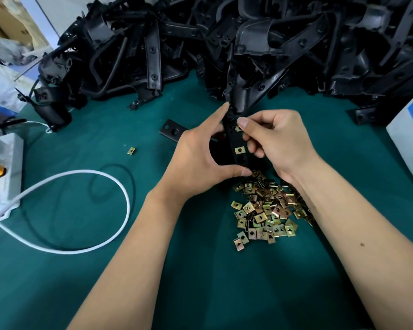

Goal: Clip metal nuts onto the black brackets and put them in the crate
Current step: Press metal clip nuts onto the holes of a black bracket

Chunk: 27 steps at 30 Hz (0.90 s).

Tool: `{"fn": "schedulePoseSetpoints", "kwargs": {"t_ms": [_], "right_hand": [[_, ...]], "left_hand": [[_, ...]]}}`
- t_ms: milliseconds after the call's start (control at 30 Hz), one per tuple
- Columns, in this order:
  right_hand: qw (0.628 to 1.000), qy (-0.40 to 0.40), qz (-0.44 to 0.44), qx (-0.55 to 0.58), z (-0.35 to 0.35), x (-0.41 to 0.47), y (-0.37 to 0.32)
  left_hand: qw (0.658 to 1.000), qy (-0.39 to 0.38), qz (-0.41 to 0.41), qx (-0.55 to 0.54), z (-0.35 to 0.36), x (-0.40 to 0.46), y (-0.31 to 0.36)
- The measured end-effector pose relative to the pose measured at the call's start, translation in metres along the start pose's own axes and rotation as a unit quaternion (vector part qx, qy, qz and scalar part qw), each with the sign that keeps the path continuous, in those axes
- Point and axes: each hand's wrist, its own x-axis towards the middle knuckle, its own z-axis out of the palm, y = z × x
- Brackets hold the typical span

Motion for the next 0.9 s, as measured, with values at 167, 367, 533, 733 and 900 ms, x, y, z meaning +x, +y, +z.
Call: {"fn": "schedulePoseSetpoints", "kwargs": {"t_ms": [167, 367, 533, 733, 900], "right_hand": [[0.999, -0.026, 0.031, 0.022, -0.002, -0.001, -0.002], [0.998, -0.020, 0.065, 0.013, -0.001, -0.003, -0.004], [0.999, -0.011, 0.031, -0.027, 0.001, -0.005, -0.006], [0.984, 0.060, -0.071, -0.150, 0.012, -0.027, -0.027], [0.972, 0.130, -0.102, -0.166, -0.028, -0.063, -0.062]], "left_hand": [[1.000, 0.009, 0.006, 0.014, 0.004, -0.001, -0.004], [1.000, 0.011, -0.002, 0.014, 0.005, 0.000, 0.000], [1.000, 0.001, -0.013, 0.023, 0.005, 0.000, 0.007], [0.991, 0.075, -0.034, 0.103, 0.006, 0.004, 0.032], [0.977, 0.110, 0.041, 0.179, 0.047, 0.024, 0.102]]}}
